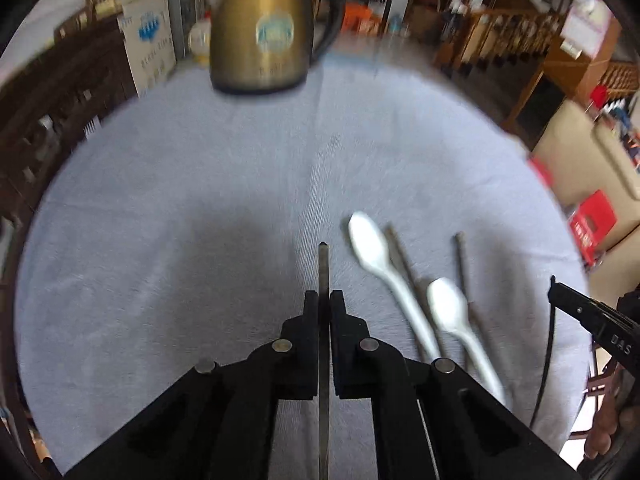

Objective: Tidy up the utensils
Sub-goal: 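Close the right gripper on one dark chopstick, then lift the chopstick with the right gripper and drop it into the dark holder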

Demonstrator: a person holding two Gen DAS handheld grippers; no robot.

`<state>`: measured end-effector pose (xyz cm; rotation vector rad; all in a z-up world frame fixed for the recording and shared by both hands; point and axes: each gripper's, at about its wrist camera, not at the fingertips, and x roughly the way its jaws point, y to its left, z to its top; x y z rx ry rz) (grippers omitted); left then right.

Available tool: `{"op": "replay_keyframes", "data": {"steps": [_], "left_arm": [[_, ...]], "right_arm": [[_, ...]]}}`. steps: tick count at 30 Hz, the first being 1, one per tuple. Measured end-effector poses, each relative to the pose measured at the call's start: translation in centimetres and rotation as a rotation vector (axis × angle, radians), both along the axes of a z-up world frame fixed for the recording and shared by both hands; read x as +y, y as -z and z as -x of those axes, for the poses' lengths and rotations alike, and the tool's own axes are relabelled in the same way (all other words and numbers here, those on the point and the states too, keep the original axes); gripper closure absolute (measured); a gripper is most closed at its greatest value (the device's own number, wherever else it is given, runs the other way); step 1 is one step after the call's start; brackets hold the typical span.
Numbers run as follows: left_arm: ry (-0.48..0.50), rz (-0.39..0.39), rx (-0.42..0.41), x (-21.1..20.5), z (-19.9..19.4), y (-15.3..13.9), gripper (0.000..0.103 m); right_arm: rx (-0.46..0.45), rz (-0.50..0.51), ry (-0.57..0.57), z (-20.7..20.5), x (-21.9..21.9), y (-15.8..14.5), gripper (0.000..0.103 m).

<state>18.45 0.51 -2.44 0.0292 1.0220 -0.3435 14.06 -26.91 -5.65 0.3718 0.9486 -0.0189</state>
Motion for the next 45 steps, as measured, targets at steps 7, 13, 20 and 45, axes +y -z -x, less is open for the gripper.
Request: {"op": "replay_keyframes", "data": {"steps": [7,13,20,45], "left_arm": [[0.009,0.134,-0.279,3.0,8.1,-9.2,0.098],[-0.008,0.223,-0.434,3.9,13.6,-12.9,0.098],[-0.038,0.304,-0.53,3.8,17.7,-15.5,0.098],[0.005,0.297,-0.361,4.5,22.0,-11.7,0.092]], "right_arm": [[-0.297,0.058,0.0,6.8,1.5,-7.8,0.096],[-0.532,0.09,0.015,12.7,3.5,-12.6,0.096],[-0.775,0.096,0.043,19.0,5.7,-18.4,0.096],[-0.605,0.06,-0.16,21.8,10.6,-15.7,0.094]]}}
